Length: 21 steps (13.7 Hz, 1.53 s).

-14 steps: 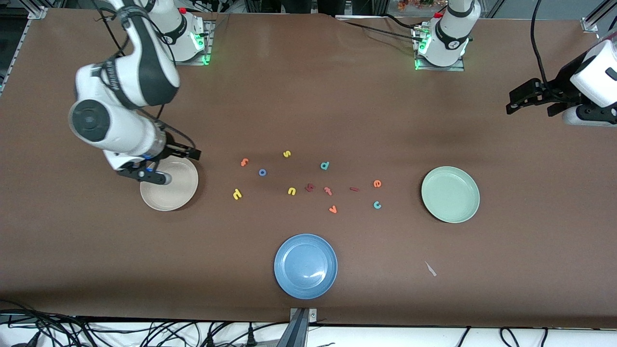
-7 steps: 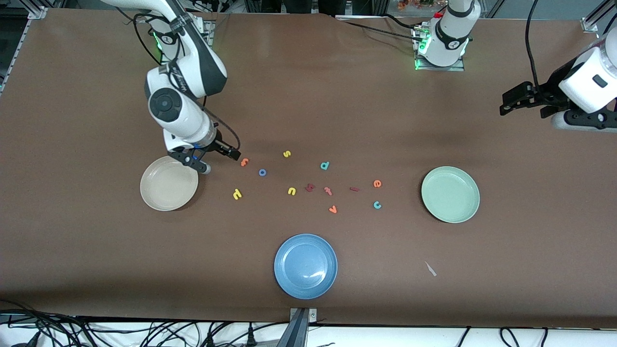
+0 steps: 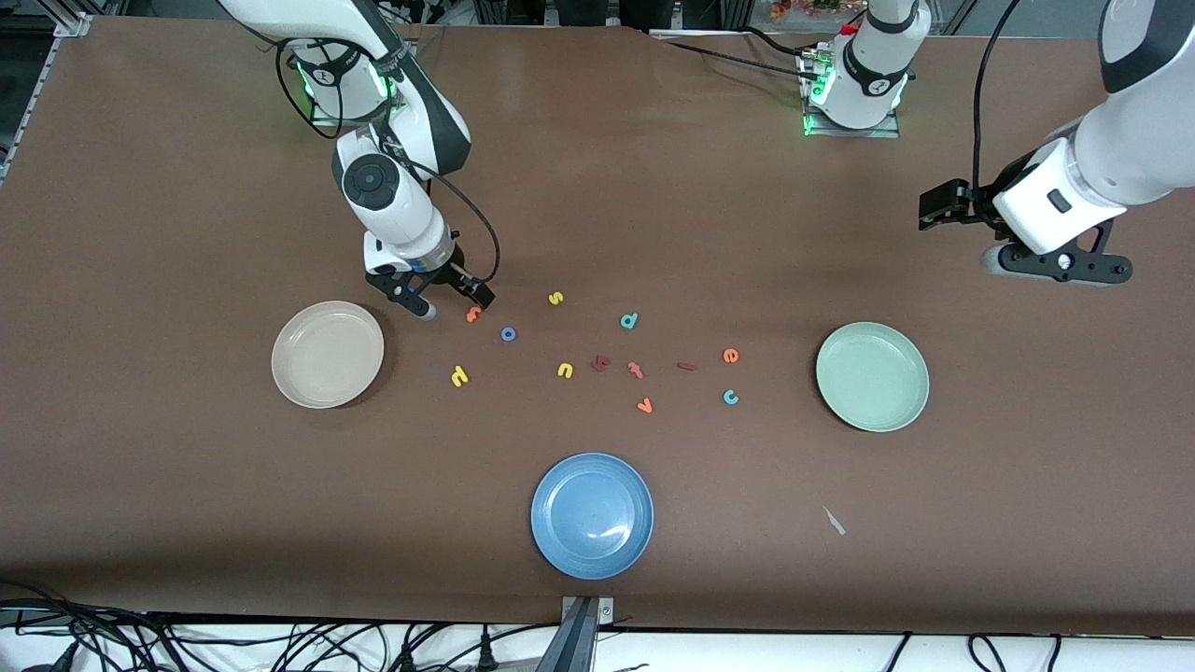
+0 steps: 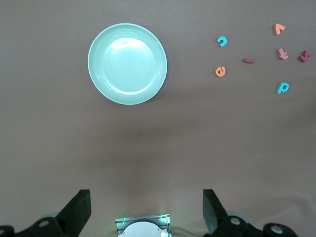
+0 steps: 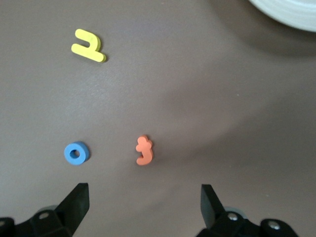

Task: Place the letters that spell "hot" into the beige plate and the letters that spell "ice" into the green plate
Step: 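Grasp the orange letter with the right gripper while the left gripper reaches letters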

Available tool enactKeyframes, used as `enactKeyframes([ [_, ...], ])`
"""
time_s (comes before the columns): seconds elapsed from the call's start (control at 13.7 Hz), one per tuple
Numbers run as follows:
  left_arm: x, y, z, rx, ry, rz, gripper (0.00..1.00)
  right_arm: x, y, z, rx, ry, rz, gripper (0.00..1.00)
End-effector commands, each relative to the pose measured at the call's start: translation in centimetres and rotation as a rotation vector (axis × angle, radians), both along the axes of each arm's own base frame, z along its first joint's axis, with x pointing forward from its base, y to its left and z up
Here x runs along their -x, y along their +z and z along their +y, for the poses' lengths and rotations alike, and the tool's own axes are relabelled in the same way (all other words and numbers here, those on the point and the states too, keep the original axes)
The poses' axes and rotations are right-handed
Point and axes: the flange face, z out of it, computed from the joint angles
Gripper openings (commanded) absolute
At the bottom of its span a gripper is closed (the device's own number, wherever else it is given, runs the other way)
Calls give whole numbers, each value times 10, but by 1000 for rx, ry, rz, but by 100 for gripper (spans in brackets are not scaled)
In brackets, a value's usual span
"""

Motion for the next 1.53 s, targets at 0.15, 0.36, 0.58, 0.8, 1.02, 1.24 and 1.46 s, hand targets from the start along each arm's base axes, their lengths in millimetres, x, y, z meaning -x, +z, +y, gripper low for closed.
enactKeyframes([
  [0.15,-17,-36,-6,-13,-13,71,100,-21,-27,-2,-10,-48,-5,99],
  [0.36,-35,-94,-22,-11,-36,158,100,-27,-35,2,-9,-64,3,99],
  [0.58,-45,-139,-48,-21,-76,179,100,-28,-40,1,-7,-67,10,95],
  [0.8,-57,-198,-88,-26,-137,168,100,-27,-43,1,-5,-67,14,85],
  [1.02,-60,-241,-111,-27,-194,173,100,-28,-45,5,-6,-85,17,76],
  [1.24,-71,-262,-156,47,-211,124,100,-28,-50,13,-7,-92,21,65],
  [1.46,-94,-299,-167,69,-213,21,100,-27,-53,13,-5,-95,26,52],
])
